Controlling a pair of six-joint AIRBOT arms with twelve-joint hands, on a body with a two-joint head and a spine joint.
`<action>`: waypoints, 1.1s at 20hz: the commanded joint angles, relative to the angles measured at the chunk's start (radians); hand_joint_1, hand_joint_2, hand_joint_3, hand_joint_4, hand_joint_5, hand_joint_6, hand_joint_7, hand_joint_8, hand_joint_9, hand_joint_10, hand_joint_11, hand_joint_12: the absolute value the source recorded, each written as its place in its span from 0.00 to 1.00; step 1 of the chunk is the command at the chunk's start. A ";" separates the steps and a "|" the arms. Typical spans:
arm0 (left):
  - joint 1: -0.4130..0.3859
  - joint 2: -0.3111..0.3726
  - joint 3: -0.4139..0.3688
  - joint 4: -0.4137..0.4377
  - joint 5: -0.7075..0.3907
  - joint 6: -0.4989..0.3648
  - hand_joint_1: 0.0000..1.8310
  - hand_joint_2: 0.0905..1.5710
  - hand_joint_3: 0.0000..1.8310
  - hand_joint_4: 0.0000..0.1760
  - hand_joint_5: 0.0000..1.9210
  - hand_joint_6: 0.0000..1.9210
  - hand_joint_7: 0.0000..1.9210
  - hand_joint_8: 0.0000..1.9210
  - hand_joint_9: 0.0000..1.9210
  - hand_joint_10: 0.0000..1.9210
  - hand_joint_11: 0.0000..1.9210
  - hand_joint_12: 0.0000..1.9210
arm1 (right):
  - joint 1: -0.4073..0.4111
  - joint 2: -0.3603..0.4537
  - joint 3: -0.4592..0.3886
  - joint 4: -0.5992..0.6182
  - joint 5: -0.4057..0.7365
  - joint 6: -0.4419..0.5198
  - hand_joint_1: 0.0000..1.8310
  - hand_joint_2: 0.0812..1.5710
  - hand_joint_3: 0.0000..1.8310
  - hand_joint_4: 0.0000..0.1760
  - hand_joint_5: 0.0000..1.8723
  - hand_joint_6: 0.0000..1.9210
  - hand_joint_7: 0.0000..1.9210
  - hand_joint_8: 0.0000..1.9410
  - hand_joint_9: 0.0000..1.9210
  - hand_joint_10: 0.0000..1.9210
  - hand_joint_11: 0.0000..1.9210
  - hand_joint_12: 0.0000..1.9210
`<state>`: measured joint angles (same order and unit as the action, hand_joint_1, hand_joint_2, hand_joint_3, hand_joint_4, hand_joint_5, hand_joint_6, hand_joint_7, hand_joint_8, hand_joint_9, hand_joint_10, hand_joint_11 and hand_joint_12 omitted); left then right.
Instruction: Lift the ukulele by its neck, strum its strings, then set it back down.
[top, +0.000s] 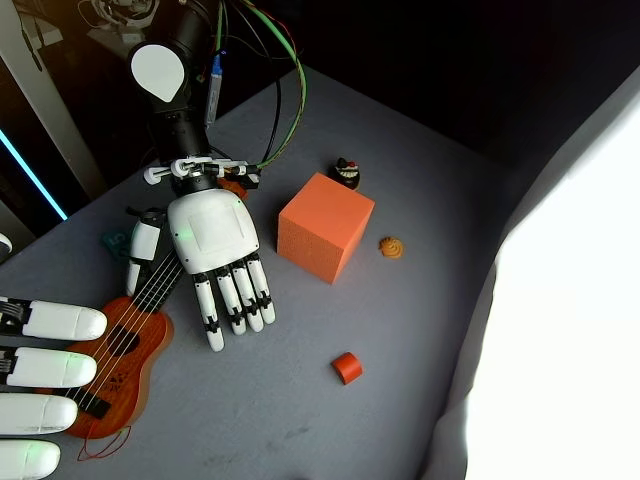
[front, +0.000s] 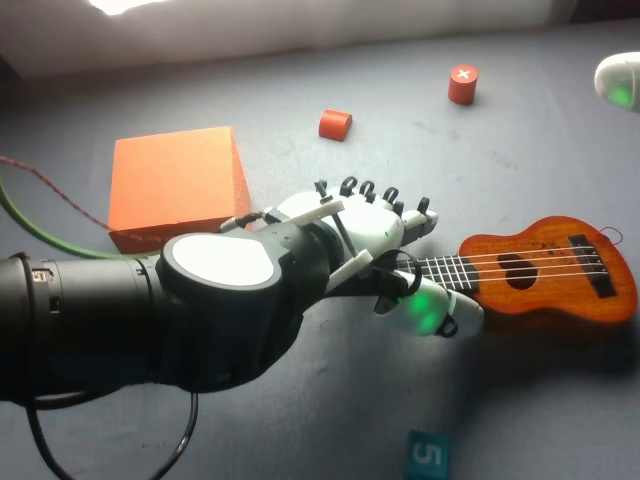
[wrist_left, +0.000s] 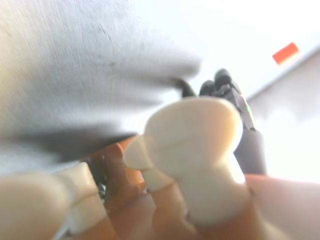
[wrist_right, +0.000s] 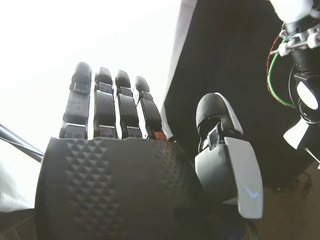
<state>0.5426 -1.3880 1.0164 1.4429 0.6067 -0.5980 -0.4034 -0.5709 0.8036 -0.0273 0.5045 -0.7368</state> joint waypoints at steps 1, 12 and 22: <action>-0.004 0.005 0.007 0.045 0.012 0.052 0.00 0.58 0.00 0.90 0.00 0.00 0.00 0.00 0.00 0.00 0.00 0.00 | 0.008 0.006 0.001 0.011 0.124 0.002 0.03 0.85 0.00 0.00 0.04 0.00 0.03 0.00 0.04 0.00 0.00 0.05; -0.067 0.083 0.011 -0.004 -0.022 0.266 0.00 0.56 0.00 0.75 0.00 0.00 0.00 0.00 0.00 0.00 0.00 0.00 | 0.007 0.007 0.001 0.011 0.124 0.002 0.03 0.85 0.00 0.00 0.04 0.01 0.05 0.00 0.03 0.00 0.00 0.05; -0.060 0.115 -0.045 -0.039 -0.010 0.357 0.00 0.56 0.00 0.76 0.00 0.00 0.00 0.00 0.00 0.00 0.00 0.00 | 0.005 0.007 0.001 0.011 0.124 0.002 0.01 0.85 0.00 0.00 0.04 0.00 0.05 0.00 0.04 0.00 0.00 0.04</action>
<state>0.4911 -1.2732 0.9733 1.3598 0.5919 -0.2466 -0.4046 -0.5713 0.8036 -0.0288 0.5045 -0.7368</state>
